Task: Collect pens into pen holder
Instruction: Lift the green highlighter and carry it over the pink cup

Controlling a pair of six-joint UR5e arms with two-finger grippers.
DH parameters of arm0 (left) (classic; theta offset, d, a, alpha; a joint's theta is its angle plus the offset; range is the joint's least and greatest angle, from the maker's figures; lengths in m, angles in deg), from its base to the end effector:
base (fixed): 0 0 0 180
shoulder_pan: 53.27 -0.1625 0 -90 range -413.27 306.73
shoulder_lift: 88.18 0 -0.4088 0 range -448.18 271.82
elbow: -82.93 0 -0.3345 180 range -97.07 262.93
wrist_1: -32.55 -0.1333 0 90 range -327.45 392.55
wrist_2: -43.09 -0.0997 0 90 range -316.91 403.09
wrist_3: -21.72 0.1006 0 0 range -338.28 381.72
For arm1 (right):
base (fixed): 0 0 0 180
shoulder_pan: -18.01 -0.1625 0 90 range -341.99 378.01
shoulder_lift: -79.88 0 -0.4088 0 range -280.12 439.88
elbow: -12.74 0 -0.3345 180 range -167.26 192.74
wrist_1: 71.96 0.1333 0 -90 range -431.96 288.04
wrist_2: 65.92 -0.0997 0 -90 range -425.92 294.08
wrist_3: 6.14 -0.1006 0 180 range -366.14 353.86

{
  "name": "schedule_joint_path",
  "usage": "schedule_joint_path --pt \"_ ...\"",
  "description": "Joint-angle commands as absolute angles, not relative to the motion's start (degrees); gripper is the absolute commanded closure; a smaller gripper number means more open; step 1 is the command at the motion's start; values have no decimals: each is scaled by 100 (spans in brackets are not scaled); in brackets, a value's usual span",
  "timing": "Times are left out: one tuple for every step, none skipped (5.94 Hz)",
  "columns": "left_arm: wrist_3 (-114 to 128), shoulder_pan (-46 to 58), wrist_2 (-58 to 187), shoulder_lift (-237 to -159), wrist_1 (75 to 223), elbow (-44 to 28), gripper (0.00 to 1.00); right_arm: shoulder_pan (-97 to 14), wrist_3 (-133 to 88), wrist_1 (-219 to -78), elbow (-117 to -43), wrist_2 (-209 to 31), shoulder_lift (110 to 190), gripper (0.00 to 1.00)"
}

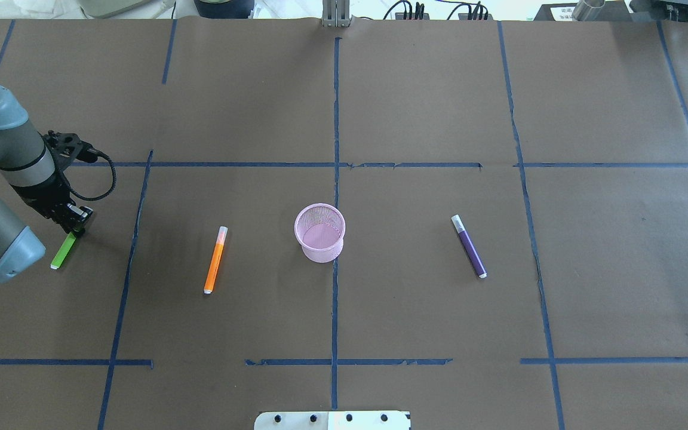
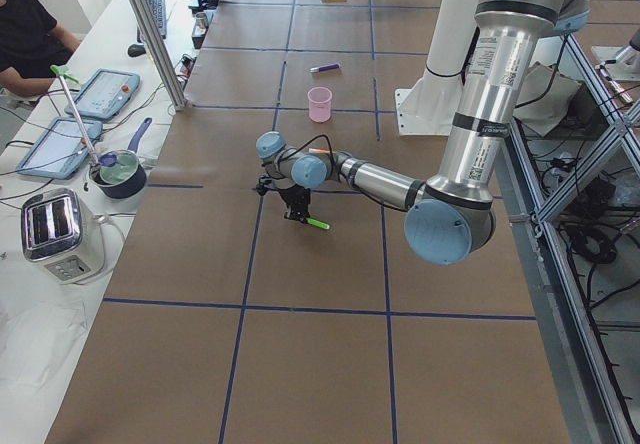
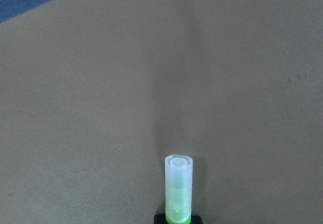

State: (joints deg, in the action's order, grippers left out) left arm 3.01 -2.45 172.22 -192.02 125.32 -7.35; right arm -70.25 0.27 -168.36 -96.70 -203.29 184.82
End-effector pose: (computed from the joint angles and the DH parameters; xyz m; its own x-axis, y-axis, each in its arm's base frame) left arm 0.2872 -0.4629 0.5235 0.6537 0.3609 -0.6651 -0.4168 0.9053 0.0815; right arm 0.0494 -0.3271 0.6026 0.6701 -0.1077 0.7344 0.1058 0.9932 0.0491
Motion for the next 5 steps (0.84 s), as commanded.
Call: schedule_joint_path --pt "248 -238 17194 -19426 12483 -1675 100 -7024 45 -16821 -9712 -20329 18482 0" --pt "160 -238 17019 -19835 12509 -2021 100 -7015 45 -16820 -9712 -20329 18474 0" --pt "-928 -586 16104 -19996 12510 -2808 100 -7006 54 -16820 -9712 -20329 18474 0" --pt "-1479 -1242 15207 -20224 12501 -3338 99 -6989 54 -16820 -9704 -20329 18474 0" --pt "-1928 -1779 14241 -20801 12518 -3395 93 -6954 54 -16820 -9704 -20329 18465 0"
